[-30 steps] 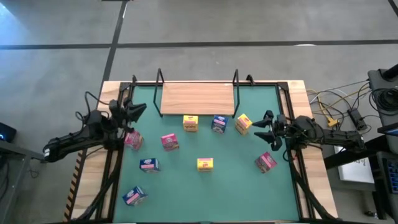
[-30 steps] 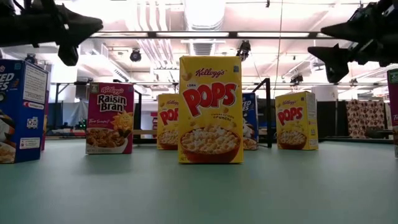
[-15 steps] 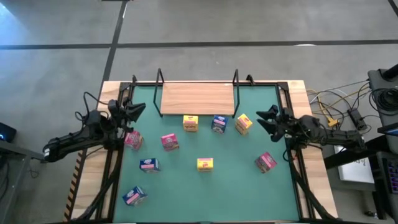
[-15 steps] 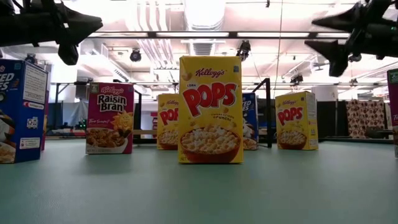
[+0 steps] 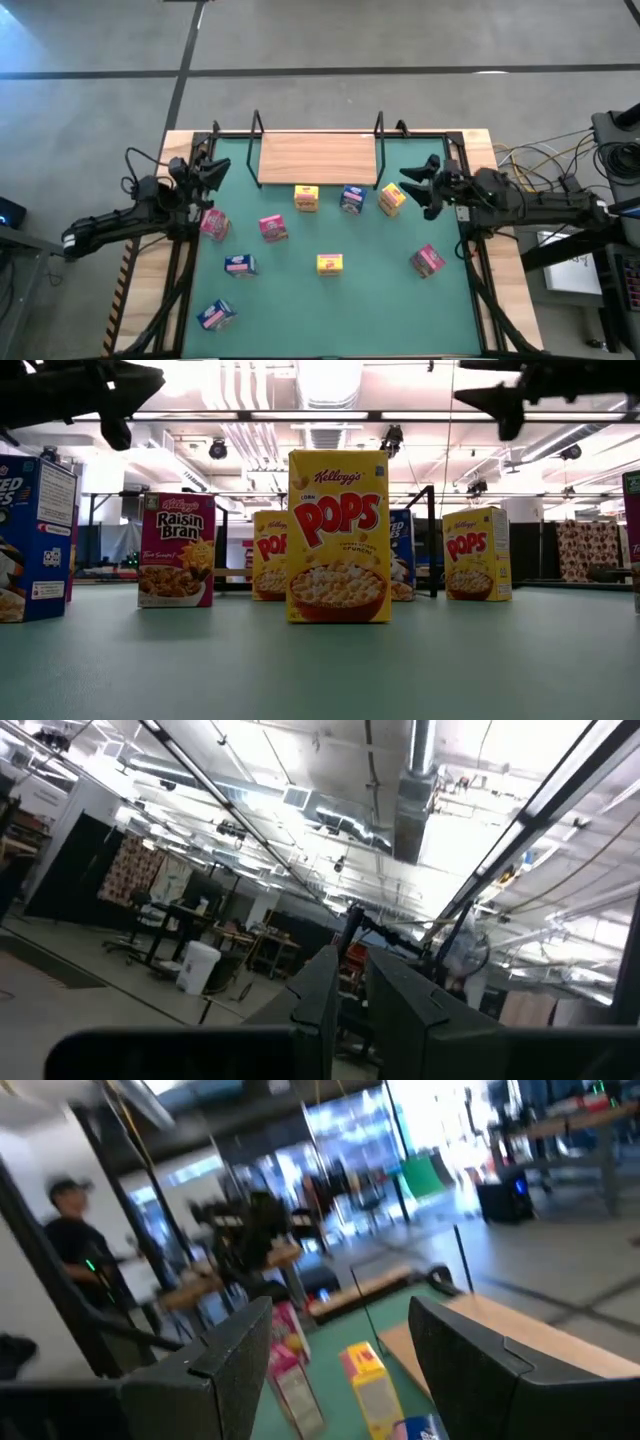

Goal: Stack cereal on shelf
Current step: Put the top right yellow cereal box on the shelf

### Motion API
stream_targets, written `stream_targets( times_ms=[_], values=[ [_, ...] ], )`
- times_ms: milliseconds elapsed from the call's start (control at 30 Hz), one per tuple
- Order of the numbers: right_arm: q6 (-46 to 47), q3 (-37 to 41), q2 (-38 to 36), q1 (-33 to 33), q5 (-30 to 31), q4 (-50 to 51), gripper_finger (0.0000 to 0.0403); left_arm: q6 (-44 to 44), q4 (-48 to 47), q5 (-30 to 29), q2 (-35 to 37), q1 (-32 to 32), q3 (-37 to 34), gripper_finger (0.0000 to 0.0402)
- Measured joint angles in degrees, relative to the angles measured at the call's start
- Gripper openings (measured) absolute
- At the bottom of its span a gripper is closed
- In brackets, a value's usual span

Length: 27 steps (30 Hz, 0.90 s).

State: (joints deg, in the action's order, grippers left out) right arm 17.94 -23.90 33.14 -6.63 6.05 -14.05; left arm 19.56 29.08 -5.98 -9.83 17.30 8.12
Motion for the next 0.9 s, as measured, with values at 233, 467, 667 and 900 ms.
stream_targets(
  times_ms=[233,467,667,900],
  values=[
    [-1.5,-14.2,12.6,0.0,0.0,12.8,0.0224,-1.5,1.3,0.0,-1.9,0.0,0.0,0.0038],
    [6.0,-29.5,23.5,0.4,-2.4,34.5,0.0224,-1.5,1.7,0.0,-1.1,0.0,0.1,0.0038],
    [21.3,-44.8,33.4,1.1,-13.7,63.0,0.0224,-1.5,1.7,0.7,-0.8,0.0,0.5,0.0038],
    [28.0,-55.6,44.2,1.6,-7.7,92.4,0.0224,-1.5,1.6,0.7,-0.7,0.0,0.6,0.0038]
  ],
)
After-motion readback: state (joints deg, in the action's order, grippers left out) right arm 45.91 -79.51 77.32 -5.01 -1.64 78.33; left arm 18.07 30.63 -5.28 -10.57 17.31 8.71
